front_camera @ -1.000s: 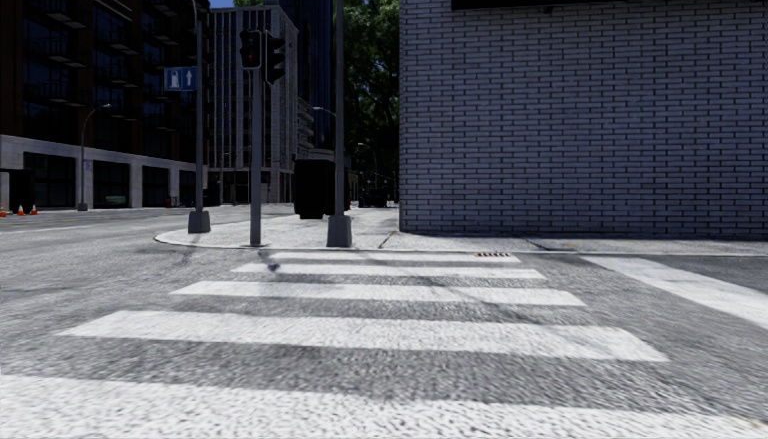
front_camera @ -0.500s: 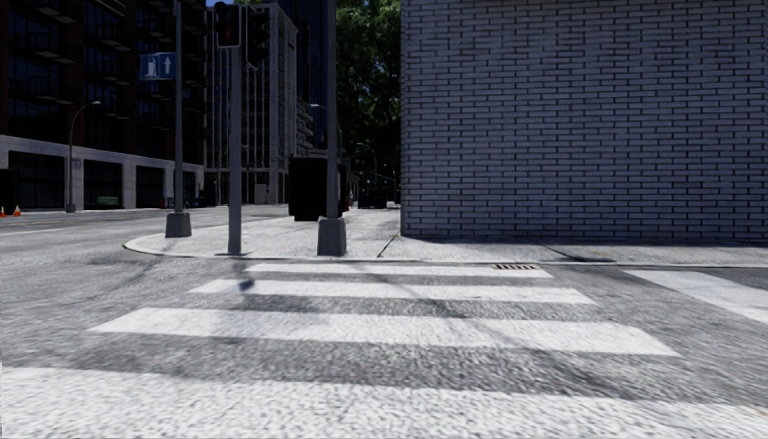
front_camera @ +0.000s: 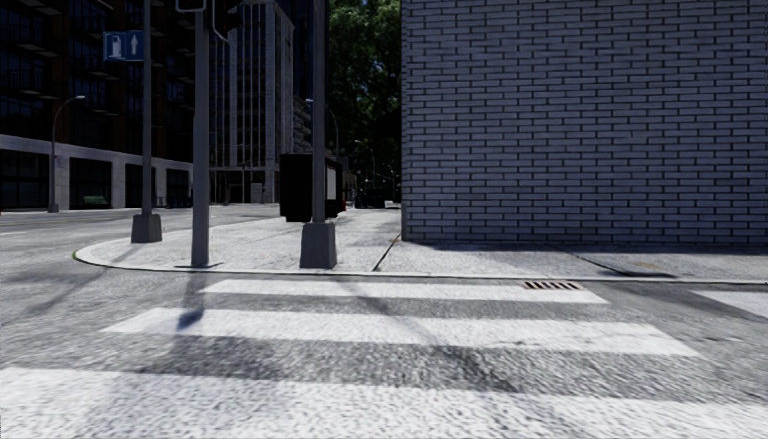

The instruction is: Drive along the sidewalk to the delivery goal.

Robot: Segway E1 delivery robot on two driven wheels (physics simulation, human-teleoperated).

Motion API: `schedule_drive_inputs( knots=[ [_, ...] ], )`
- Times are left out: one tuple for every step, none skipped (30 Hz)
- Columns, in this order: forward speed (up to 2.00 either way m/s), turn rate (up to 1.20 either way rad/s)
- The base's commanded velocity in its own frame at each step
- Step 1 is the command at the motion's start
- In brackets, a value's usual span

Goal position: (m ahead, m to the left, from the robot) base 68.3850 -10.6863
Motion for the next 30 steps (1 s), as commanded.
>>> schedule_drive_inputs(
  knots=[
    [2.0,-0.23],
    [2.0,-0.23],
    [2.0,-0.23],
    [2.0,-0.23],
    [2.0,-0.23],
    [2.0,-0.23],
    [2.0,-0.23],
    [2.0,-0.23],
    [2.0,-0.23],
    [2.0,-0.23],
    [2.0,-0.23],
    [2.0,-0.15],
    [2.0,0.0],
    [2.0,0.0],
    [2.0,0.0],
    [2.0,0.0],
    [2.0,0.0],
    [2.0,0.0],
    [2.0,0.0],
    [2.0,0.0],
    [2.0,0.0],
    [2.0,0.0],
    [2.0,0.0],
    [2.0,0.0],
    [2.0,0.0],
    [2.0,0.0],
    [2.0,0.0],
    [2.0,0.0],
    [2.0,0.0],
    [2.0,0.0]
  ],
)
